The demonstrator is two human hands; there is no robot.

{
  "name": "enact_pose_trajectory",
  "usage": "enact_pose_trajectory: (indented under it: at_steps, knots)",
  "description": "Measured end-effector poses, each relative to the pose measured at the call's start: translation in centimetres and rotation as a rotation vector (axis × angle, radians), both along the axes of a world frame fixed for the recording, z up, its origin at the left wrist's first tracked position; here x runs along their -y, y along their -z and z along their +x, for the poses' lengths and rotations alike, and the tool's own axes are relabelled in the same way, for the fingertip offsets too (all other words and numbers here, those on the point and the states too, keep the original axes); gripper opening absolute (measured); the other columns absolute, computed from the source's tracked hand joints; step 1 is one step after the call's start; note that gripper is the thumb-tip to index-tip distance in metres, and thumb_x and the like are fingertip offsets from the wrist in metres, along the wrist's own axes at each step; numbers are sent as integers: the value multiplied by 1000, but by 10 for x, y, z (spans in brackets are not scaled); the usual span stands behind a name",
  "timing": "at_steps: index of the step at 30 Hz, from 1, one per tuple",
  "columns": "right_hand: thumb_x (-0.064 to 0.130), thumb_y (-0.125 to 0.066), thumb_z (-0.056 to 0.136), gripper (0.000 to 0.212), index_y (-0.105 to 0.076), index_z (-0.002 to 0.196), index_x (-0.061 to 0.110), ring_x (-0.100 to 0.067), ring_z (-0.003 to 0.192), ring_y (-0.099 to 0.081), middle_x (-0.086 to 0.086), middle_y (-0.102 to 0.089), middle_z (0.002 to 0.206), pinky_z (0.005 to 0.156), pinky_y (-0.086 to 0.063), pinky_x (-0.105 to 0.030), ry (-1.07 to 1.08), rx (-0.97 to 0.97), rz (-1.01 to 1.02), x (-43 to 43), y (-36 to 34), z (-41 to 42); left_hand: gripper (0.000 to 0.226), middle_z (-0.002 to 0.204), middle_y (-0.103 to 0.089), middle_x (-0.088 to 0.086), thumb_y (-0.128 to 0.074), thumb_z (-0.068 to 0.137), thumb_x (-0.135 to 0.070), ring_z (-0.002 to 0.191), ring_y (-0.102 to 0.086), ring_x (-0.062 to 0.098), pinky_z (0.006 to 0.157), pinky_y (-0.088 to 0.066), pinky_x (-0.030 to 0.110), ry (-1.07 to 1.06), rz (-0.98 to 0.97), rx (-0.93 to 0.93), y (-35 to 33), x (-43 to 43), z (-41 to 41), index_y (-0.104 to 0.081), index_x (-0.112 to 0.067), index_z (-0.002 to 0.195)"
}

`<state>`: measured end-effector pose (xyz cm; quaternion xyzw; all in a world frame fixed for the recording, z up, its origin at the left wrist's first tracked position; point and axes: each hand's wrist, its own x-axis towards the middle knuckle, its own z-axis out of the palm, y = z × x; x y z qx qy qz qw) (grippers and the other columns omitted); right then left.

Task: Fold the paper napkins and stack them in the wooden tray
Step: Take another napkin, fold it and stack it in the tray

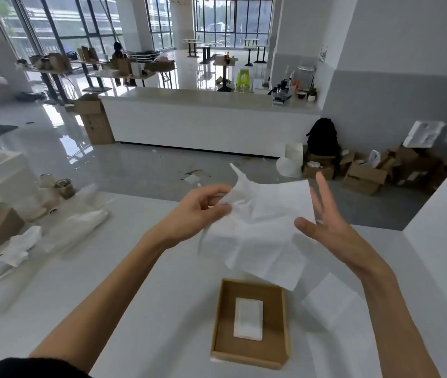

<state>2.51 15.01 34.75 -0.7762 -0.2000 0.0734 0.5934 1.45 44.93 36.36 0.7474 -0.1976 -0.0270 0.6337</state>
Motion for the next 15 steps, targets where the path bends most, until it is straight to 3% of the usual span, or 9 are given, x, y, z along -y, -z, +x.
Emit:
enact_pose_trajectory:
  at_steps: [2, 4, 6, 8, 9, 11, 13, 15]
  knots:
    - [73, -73, 70, 106, 4, 142, 73, 8, 150, -4, 40, 0, 160, 117, -19, -35, -31, 51, -68, -4, -8, 11, 32, 101, -77, -12, -58, 100, -6, 91, -73, 7, 77, -55, 19, 160, 134, 3, -24, 8, 7, -73, -30, 114]
    - [68, -80, 67, 112, -2, 147, 67, 9, 149, -15, 36, -10, 161, 116, -28, -32, -151, -1, -16, -15, -15, 24, 30, 100, -77, -17, -55, 102, -3, 90, -72, 0, 77, -53, 14, 319, 258, 15, -49, 17, 15, -70, -18, 123]
    - [57, -86, 67, 110, -20, 155, 50, 0, 145, -35, 19, -36, 160, 110, -40, -29, -254, -92, 47, -27, -18, 35, 32, 99, -74, -29, -50, 102, 4, 87, -67, -13, 76, -48, 4, 436, 359, 80, -70, 25, 23, -62, -7, 130]
    - [49, -89, 67, 86, -55, 144, 30, -17, 130, -58, 1, -64, 139, 101, -51, -33, -283, -170, 117, -37, -15, 41, 34, 101, -73, -31, -48, 102, 7, 88, -67, -14, 75, -47, 4, 458, 402, 108, -83, 26, 33, -62, -5, 131]
    - [50, -90, 65, 74, -68, 130, 25, -21, 118, -67, -3, -72, 126, 92, -56, -33, -255, -207, 175, -42, -15, 42, 33, 102, -75, -24, -48, 102, 6, 90, -68, -8, 76, -50, 8, 426, 388, 84, -86, 23, 37, -63, -4, 130]
    - [57, -91, 59, 70, -75, 116, 19, -23, 103, -74, -7, -77, 114, 80, -61, -32, -157, -253, 275, -44, -12, 43, 32, 105, -77, -9, -50, 102, 5, 93, -72, 6, 79, -56, 21, 349, 234, -36, -83, 13, 42, -66, -9, 126]
    - [70, -81, 62, 68, -75, 116, 28, -22, 108, -73, -3, -76, 120, 80, -61, -31, -159, -280, 312, -38, -5, 46, 33, 107, -77, 2, -52, 99, 4, 95, -73, 16, 81, -58, 29, 265, 14, -147, -75, 2, 45, -68, -10, 124]
    - [79, -70, 65, 78, -66, 130, 35, -21, 124, -64, 1, -67, 136, 94, -57, -36, -212, -372, 370, -30, 10, 45, 36, 115, -75, 10, -56, 95, -1, 102, -72, 25, 87, -58, 37, 181, -119, -186, -64, -6, 47, -68, -11, 127]
